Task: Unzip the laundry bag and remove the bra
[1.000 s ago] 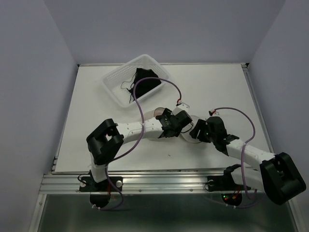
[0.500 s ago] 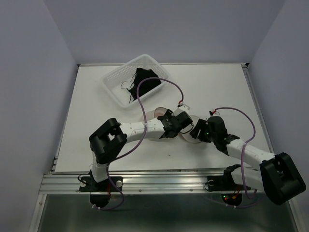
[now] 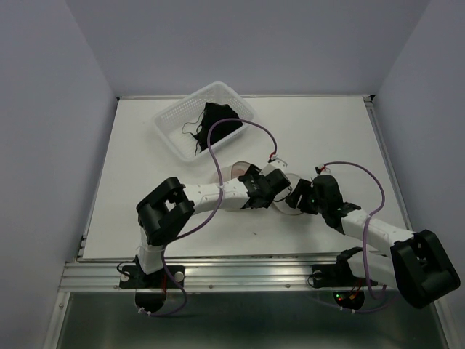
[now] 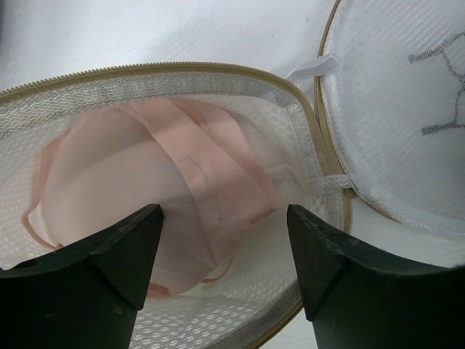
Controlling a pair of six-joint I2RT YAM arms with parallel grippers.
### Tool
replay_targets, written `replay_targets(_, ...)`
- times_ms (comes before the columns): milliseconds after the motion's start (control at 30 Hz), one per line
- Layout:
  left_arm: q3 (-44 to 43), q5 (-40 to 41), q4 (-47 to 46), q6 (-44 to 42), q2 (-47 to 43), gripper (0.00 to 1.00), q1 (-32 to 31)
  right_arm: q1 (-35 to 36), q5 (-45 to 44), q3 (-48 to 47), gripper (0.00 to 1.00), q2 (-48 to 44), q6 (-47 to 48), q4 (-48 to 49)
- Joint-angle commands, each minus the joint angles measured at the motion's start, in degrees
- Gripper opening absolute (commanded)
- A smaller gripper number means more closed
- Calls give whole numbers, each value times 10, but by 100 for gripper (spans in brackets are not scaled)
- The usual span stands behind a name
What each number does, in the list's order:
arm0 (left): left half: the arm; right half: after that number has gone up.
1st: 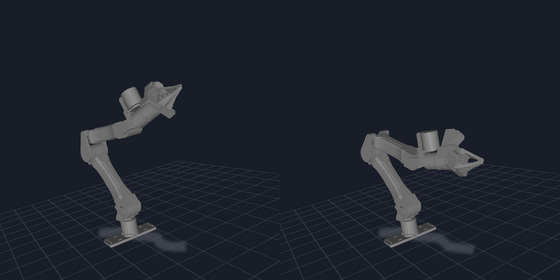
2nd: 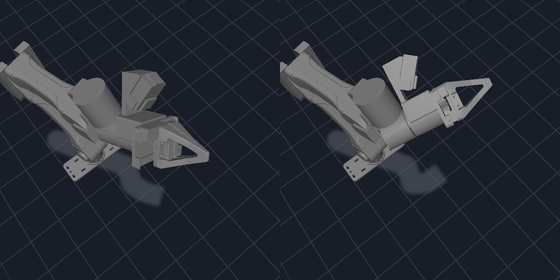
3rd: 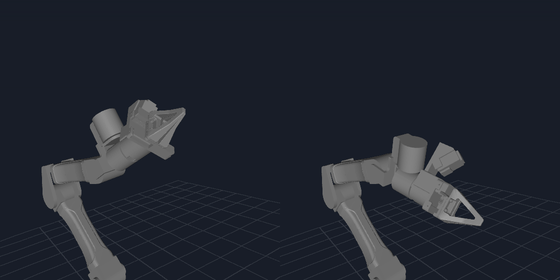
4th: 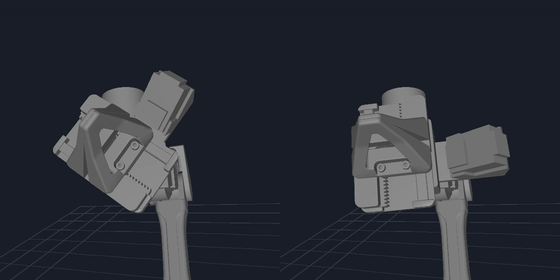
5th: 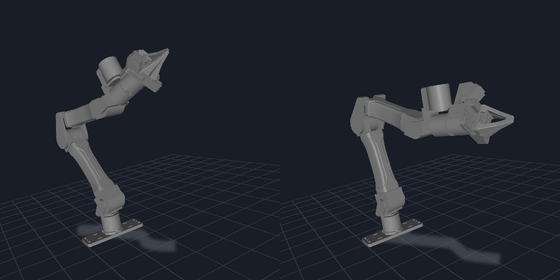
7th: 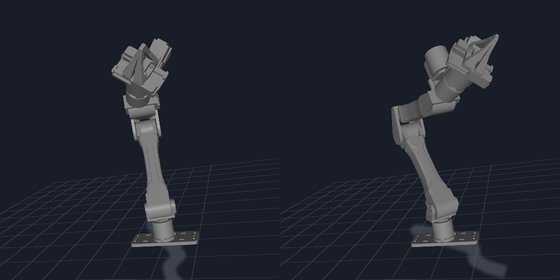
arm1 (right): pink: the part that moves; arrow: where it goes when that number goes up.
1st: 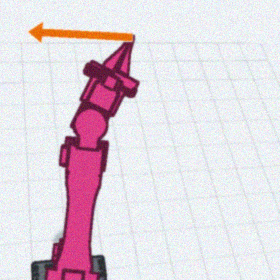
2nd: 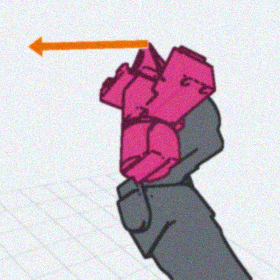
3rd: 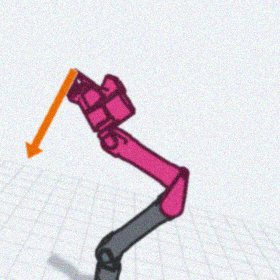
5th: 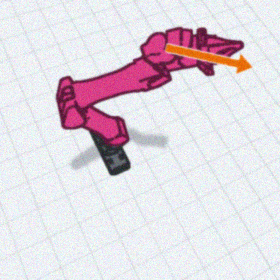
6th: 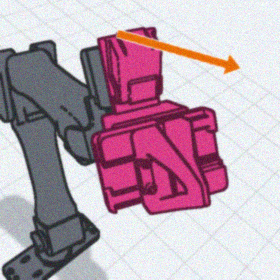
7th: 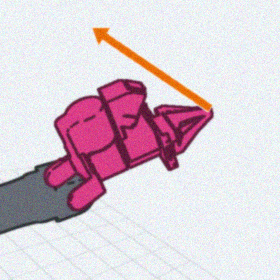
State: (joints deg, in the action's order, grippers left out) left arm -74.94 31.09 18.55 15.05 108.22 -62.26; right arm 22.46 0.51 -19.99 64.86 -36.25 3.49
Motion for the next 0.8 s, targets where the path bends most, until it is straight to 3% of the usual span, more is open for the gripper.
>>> replay_targets(0, 15, 0, -11, -4, -15, 82, -3, -4, 11, 15, 65, -8, 6, -4)
replay_targets(100, 14, 8, -7, -2, -10, 82, -1, -4, 12, 18, 66, -11, 6, -2)
replay_targets(233, 4, 41, 3, 9, 4, 72, 3, -4, 13, 18, 65, -10, 7, -1)
replay_targets(300, 1, 45, 6, 11, 9, 62, 6, -4, 15, 19, 66, -10, 6, 0)
replay_targets(400, -1, 42, 4, 16, 11, 37, 12, -9, 14, 20, 66, -13, 6, -1)
replay_targets(433, -2, 36, 2, 18, 8, 21, 14, -9, 13, 21, 65, -14, 7, -1)
replay_targets(533, 0, 28, -4, 18, -6, 0, 16, -9, 13, 21, 65, -17, 7, -1)
replay_targets(767, -14, 8, -5, 22, -74, 0, 16, -9, 12, 21, 65, -15, 7, 0)
